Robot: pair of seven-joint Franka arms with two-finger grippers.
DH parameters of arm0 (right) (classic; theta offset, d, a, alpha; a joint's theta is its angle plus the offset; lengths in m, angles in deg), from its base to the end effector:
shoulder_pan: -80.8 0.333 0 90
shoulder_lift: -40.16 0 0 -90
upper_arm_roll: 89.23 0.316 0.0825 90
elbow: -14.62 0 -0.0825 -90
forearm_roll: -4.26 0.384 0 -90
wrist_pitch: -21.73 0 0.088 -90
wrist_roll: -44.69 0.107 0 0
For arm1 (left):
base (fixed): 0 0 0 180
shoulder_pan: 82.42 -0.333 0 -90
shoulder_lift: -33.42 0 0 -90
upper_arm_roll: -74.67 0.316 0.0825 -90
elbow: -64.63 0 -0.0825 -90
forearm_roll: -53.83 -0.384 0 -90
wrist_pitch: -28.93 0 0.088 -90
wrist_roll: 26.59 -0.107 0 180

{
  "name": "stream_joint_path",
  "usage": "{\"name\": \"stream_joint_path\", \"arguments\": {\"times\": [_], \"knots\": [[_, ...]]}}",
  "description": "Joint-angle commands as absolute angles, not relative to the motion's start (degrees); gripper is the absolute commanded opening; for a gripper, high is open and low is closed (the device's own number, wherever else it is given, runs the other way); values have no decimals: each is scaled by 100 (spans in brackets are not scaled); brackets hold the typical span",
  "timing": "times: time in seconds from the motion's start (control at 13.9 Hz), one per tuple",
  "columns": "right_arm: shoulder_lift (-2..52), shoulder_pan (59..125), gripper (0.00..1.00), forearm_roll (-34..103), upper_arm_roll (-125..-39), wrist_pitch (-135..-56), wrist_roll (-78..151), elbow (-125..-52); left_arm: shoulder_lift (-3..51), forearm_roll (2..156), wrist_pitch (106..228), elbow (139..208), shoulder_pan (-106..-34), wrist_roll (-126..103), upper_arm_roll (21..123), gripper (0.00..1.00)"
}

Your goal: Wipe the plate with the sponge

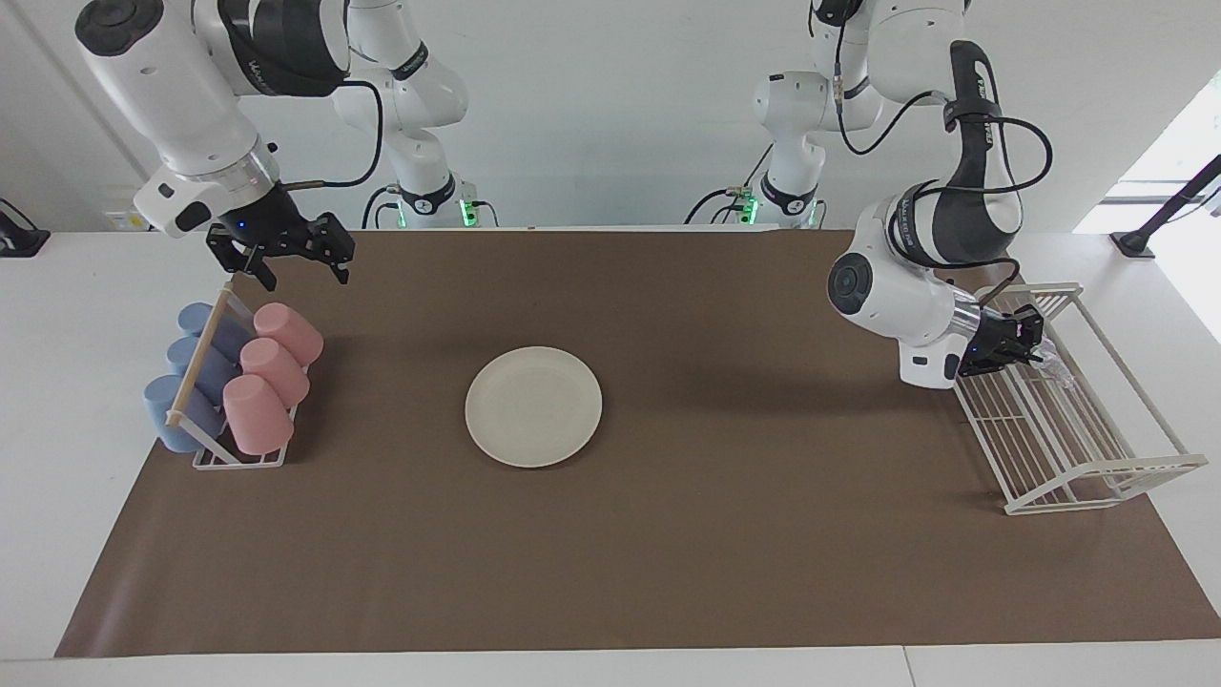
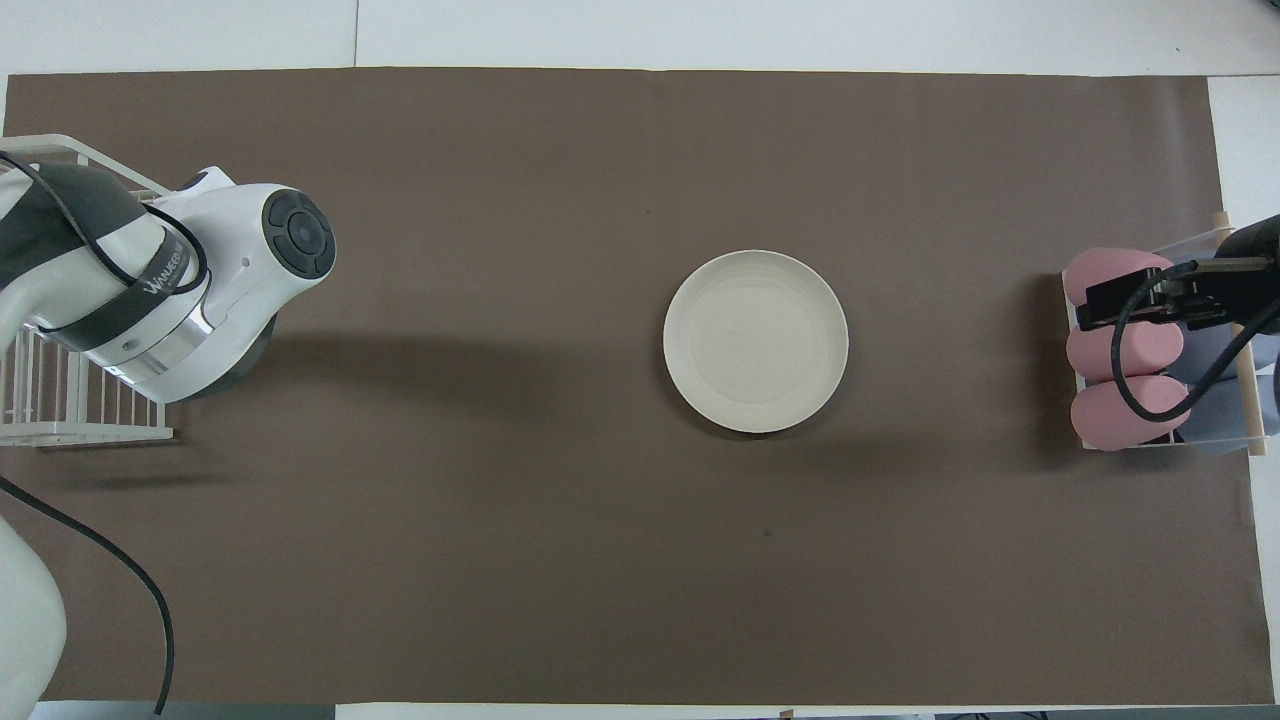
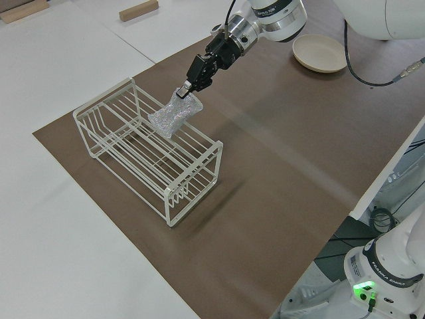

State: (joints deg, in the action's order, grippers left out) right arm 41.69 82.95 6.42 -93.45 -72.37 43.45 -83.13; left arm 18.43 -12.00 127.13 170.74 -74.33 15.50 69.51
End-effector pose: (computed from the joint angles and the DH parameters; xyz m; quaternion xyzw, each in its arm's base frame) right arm 0.5485 -0.0165 0.5814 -0.9996 0.0089 0.0180 0.0203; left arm 0.6047 -0.0513 0.4022 -0.8485 -0.0291 -0.0871 0.5211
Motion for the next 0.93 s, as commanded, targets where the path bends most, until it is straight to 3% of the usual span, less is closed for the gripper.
{"name": "stream_joint_path", "arguments": {"times": [0.0,0.07,0.14,0.22,0.36,0.86], "knots": [[4200,8221,100,566,-9310,-7249,4460,-8329,1883,-1296,12851,17159,-7372,1770,7002,0],[4218,8142,100,566,-9310,-7205,4460,-8329,1883,-1253,12929,17159,-7381,1823,7002,25],[4218,8133,100,566,-9319,-7213,4451,-8320,1883,-1252,12956,17159,-7381,1832,7002,66],[4218,8133,100,566,-9319,-7248,4451,-8311,1892,-1252,12956,17159,-7381,1832,7002,93],[4218,8142,100,540,-9319,-7197,4460,-8294,1892,-1244,12965,17151,-7381,1824,7002,100],[4227,8186,100,136,-9327,-7073,4486,-8294,1927,-886,13035,16958,-7399,1806,6993,100]]}}
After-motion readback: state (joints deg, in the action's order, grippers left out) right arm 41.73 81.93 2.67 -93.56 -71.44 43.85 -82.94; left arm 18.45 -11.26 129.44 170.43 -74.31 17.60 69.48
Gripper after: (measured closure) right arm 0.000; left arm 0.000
